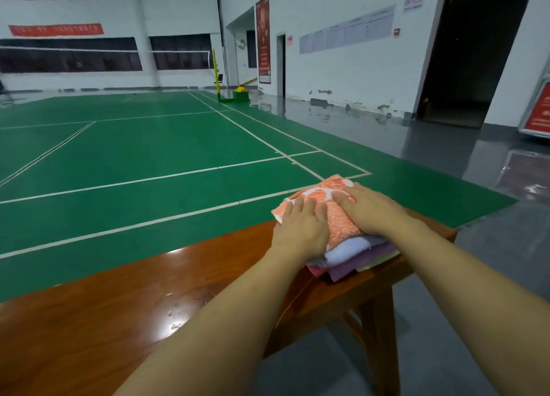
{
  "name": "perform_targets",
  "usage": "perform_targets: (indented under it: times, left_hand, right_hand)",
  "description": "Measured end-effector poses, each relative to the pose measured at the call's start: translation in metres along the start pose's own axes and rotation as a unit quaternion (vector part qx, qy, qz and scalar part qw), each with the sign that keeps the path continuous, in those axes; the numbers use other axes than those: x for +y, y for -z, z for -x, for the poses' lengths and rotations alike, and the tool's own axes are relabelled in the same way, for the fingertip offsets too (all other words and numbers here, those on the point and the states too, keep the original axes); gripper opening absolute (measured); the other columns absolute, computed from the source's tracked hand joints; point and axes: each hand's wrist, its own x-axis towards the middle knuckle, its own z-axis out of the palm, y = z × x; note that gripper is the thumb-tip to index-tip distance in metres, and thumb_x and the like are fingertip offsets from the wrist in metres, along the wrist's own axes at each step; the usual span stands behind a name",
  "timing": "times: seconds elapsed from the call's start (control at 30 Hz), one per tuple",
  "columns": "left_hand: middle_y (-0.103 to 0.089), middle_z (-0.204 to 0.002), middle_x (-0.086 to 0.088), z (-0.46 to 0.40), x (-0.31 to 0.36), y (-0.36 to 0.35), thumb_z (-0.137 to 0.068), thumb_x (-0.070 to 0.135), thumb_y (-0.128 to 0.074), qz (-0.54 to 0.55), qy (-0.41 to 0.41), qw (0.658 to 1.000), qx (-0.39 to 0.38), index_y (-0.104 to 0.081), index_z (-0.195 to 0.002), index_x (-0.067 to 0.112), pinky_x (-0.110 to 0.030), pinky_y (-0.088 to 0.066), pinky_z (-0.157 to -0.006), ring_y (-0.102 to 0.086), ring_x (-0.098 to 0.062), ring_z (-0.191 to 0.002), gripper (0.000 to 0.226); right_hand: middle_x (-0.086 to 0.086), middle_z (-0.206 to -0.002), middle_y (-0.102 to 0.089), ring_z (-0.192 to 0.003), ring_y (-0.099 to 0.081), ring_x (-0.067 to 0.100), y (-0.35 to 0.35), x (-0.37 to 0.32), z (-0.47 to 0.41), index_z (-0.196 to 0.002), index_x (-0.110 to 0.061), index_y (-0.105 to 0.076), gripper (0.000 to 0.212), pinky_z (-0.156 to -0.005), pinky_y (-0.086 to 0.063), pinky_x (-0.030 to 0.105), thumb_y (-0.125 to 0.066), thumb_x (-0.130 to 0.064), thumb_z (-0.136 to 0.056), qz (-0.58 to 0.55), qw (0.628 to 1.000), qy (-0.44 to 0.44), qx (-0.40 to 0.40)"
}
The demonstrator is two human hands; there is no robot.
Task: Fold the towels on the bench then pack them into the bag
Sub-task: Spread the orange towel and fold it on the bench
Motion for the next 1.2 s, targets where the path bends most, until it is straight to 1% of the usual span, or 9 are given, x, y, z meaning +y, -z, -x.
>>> perform_targets:
  times: [0.1,0.17,0.23,0.43,0.6,0.73,0.87,1.03,1.2]
  left_hand:
    - [-0.008,-0.169,-0.012,0.001,-0.005,0.007,-0.107,0.030,-0.028,0.034,0.015,0.999,0.004,-0.015,-0.160,0.012,-0.051,-0.009,-0.125,-0.001,-0.031,-0.156,0.058]
    - [-0.010,-0.170,-0.005,0.009,-0.009,0.022,-0.108,0.046,-0.019,0.115,0.063,0.990,0.055,-0.019,-0.161,0.021,-0.052,-0.013,-0.125,-0.005,-0.024,-0.156,0.059]
    - [-0.009,-0.170,0.000,0.019,-0.017,0.038,-0.106,0.056,-0.019,0.159,0.099,0.978,0.097,-0.020,-0.161,0.027,-0.054,-0.015,-0.124,-0.009,-0.021,-0.156,0.063]
    - [-0.014,-0.169,-0.006,0.072,-0.084,0.077,-0.105,0.057,-0.025,0.128,0.152,0.968,0.151,-0.024,-0.160,0.023,-0.050,-0.019,-0.124,-0.014,-0.023,-0.155,0.065]
    - [-0.018,-0.168,-0.008,0.152,-0.159,0.106,-0.103,0.061,-0.024,0.056,0.236,0.954,0.177,-0.023,-0.160,0.026,-0.052,-0.022,-0.122,-0.017,-0.025,-0.155,0.067]
    - [-0.019,-0.168,-0.009,0.235,-0.214,0.133,-0.103,0.060,-0.026,-0.001,0.312,0.934,0.173,-0.021,-0.160,0.027,-0.049,-0.023,-0.122,-0.022,-0.028,-0.153,0.066]
    - [-0.023,-0.166,-0.009,0.321,-0.262,0.169,-0.103,0.060,-0.028,-0.042,0.380,0.903,0.198,-0.023,-0.160,0.027,-0.047,-0.026,-0.120,-0.027,-0.030,-0.150,0.066]
    - [-0.042,-0.153,-0.014,0.419,-0.311,0.212,-0.104,0.054,-0.038,-0.088,0.441,0.862,0.232,-0.039,-0.152,0.019,-0.043,-0.035,-0.112,-0.042,-0.035,-0.139,0.060]
    - [-0.056,-0.127,-0.014,0.498,-0.341,0.236,-0.099,0.045,-0.053,-0.100,0.499,0.828,0.237,-0.060,-0.127,0.017,-0.041,-0.044,-0.098,-0.054,-0.034,-0.118,0.040]
  right_hand:
    - [0.002,-0.165,-0.028,-0.149,-0.030,0.028,0.014,-0.008,0.003,-0.153,-0.037,-0.039,0.064,-0.119,-0.021,0.058,-0.022,-0.068,-0.100,0.035,0.999,0.017,0.014]
    - [0.000,-0.167,-0.022,-0.154,-0.021,0.026,0.027,-0.018,0.006,-0.155,-0.034,-0.036,0.065,-0.121,-0.014,0.058,-0.023,-0.067,-0.101,0.053,0.997,0.030,0.037]
    - [-0.003,-0.168,-0.019,-0.155,-0.016,0.024,0.037,-0.033,0.010,-0.157,-0.030,-0.032,0.068,-0.123,-0.011,0.055,-0.023,-0.067,-0.101,0.065,0.995,0.050,0.059]
    - [-0.003,-0.168,-0.020,-0.155,-0.018,0.020,0.020,-0.124,0.021,-0.159,-0.028,-0.029,0.067,-0.124,-0.015,0.046,-0.026,-0.064,-0.103,0.067,0.979,0.175,0.074]
    - [0.000,-0.168,-0.022,-0.154,-0.022,0.021,-0.029,-0.224,0.036,-0.159,-0.028,-0.030,0.066,-0.125,-0.020,0.042,-0.029,-0.062,-0.103,0.036,0.963,0.264,0.028]
    - [-0.001,-0.166,-0.026,-0.151,-0.027,0.020,-0.067,-0.311,0.064,-0.158,-0.027,-0.033,0.063,-0.122,-0.024,0.037,-0.033,-0.060,-0.103,-0.010,0.943,0.332,0.001]
    - [-0.002,-0.164,-0.031,-0.149,-0.032,0.020,-0.097,-0.398,0.100,-0.156,-0.028,-0.035,0.063,-0.120,-0.030,0.042,-0.034,-0.061,-0.102,-0.044,0.916,0.399,-0.025]
    - [-0.005,-0.161,-0.037,-0.147,-0.036,0.018,-0.116,-0.491,0.146,-0.154,-0.030,-0.038,0.060,-0.118,-0.034,0.042,-0.035,-0.061,-0.103,-0.094,0.879,0.464,-0.061]
    - [0.000,-0.149,-0.054,-0.137,-0.048,0.020,-0.142,-0.559,0.180,-0.143,-0.024,-0.054,0.049,-0.111,-0.039,0.035,-0.046,-0.051,-0.103,-0.166,0.840,0.495,-0.149]
